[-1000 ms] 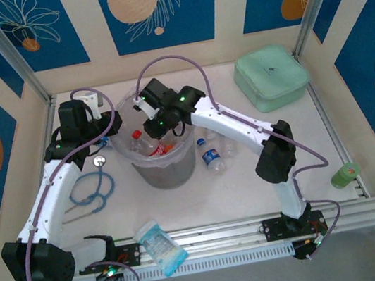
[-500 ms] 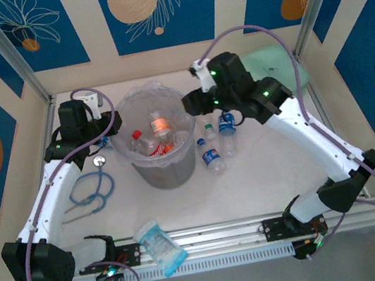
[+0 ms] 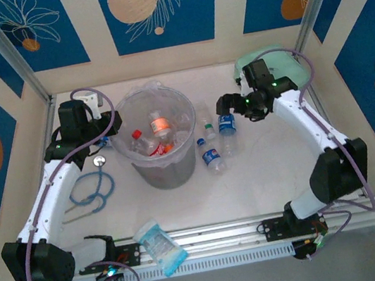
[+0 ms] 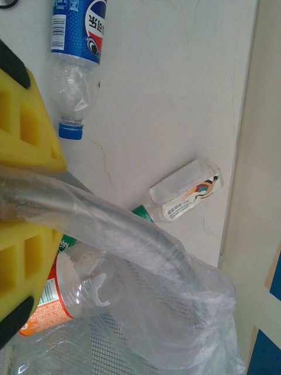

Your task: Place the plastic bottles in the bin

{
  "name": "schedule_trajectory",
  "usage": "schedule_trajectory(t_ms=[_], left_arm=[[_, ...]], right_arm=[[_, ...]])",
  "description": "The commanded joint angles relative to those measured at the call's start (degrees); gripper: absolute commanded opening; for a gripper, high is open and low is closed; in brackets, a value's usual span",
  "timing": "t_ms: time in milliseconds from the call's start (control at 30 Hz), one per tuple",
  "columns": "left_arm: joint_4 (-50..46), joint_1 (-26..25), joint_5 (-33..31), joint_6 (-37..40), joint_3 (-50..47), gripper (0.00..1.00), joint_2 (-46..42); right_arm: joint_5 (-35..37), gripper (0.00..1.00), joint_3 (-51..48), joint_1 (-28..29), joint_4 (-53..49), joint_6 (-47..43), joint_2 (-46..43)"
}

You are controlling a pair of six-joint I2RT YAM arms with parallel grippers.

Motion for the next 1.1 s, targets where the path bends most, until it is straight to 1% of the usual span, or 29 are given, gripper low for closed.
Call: schedule_trajectory(t_ms=[0,100,233,400,600,933,1067], left_arm=[[-1.99,0.71,0.1,0.51,-1.5,0.23,0.73],[-1.97,0.73,0.84,0.32,-1.42,0.23,1.2],[-2.01,0.71,0.49,0.44,-1.43,0.23,1.04],[-1.93,0.74,0.29,0.55,-1.55,0.23,0.84],[-1.92,0.71,0.38,0.49,-1.51,0.23,1.09],[-1.75,0.71,0.86,0.38,-1.51,0.23,0.62],[-1.83,0.72,0.56,0.42,-1.51,0.23,0.4]], right_arm=[[-6.15,0.99,0.99,-2.88,-1.82,4.85,5.06],[-7.97,0.99,1.78,-3.53,-0.61,4.97,9.43],[-6.14,0.99,2.96,-3.52,0.92,4.72,14.31],[-4.11,0.99,6.7,-3.66,-0.53,4.61,20.67],[-4.11,0.99,7.38,-3.34,1.98,5.68,24.59],[-3.6,0.99,8.9,-3.14,3.52,7.68,28.65],[-2.09,0.99,10.11,-3.23,4.28,7.79,29.69]])
